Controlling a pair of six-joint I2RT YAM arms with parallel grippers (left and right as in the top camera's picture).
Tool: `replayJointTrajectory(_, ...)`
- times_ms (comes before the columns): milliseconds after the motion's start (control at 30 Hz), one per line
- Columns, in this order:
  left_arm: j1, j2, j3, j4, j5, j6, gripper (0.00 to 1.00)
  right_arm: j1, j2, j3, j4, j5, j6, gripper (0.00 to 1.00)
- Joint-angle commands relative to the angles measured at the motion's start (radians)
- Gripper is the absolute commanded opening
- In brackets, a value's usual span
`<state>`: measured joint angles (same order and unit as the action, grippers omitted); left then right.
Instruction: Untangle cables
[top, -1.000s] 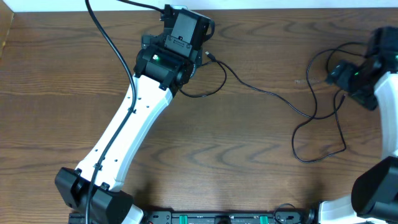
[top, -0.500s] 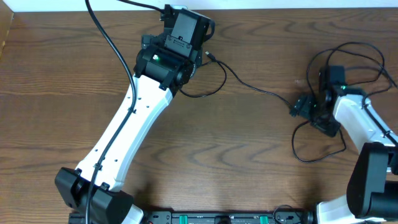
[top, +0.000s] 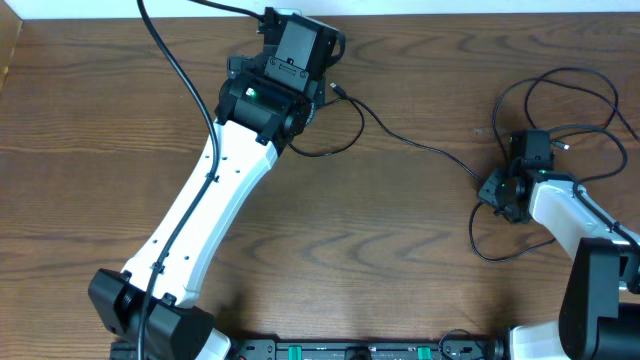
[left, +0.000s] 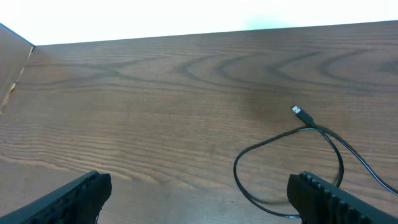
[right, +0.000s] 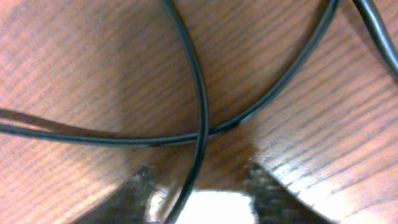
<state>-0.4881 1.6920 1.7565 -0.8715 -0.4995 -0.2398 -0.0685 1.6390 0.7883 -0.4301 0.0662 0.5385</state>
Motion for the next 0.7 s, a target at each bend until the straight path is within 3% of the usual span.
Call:
replayJointTrajectory(0,0.0,-0.012,0.002,-0.003,-0.002,-0.013,0.95,0.005,0.048,-0.072,0.007,-0.107,0.023,0.26)
replayJointTrajectory(167,0.0,-0.012,0.001,-0.003,-0.002,-0.013,0.95,0.005,0.048,-0.071,0.013,-0.114,0.023,0.01)
replayJointTrajectory(400,0.0,-0.012,0.001,-0.003,-0.002,-0.013,0.95,0.005,0.046,-0.041,0.016,-0.214,0.03,0.01)
replayJointTrajectory(667,0.001,-0.012,0.001,-0.003,-0.002,-0.013,0.95,0.005,0.041,0.125,0.021,-0.241,0.03,0.01)
